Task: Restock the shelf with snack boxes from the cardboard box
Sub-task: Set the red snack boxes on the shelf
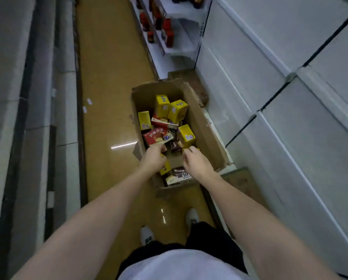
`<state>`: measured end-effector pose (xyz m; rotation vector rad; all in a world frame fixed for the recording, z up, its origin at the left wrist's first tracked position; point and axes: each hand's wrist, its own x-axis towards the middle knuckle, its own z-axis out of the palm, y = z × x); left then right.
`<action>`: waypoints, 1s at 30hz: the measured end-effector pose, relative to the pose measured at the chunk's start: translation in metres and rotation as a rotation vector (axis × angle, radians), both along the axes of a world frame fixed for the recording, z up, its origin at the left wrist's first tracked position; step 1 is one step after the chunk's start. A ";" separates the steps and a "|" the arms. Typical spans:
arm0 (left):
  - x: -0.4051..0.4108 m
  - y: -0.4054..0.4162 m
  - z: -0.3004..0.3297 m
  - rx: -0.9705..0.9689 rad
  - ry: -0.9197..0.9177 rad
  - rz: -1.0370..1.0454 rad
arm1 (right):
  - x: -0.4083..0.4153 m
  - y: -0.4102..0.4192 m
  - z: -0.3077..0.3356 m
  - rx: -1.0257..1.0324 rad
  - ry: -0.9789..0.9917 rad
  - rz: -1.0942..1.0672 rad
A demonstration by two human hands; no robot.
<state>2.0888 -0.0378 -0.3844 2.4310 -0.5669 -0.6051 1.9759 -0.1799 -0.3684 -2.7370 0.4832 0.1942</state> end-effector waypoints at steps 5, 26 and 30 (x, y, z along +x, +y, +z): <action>0.029 -0.030 -0.024 0.050 0.052 0.062 | 0.037 -0.041 -0.027 -0.016 0.090 0.077; 0.107 -0.099 -0.133 0.161 0.376 0.724 | 0.225 -0.120 -0.156 0.013 0.305 0.496; 0.132 -0.107 -0.153 0.150 0.269 0.622 | 0.261 -0.112 -0.170 -0.029 0.250 0.575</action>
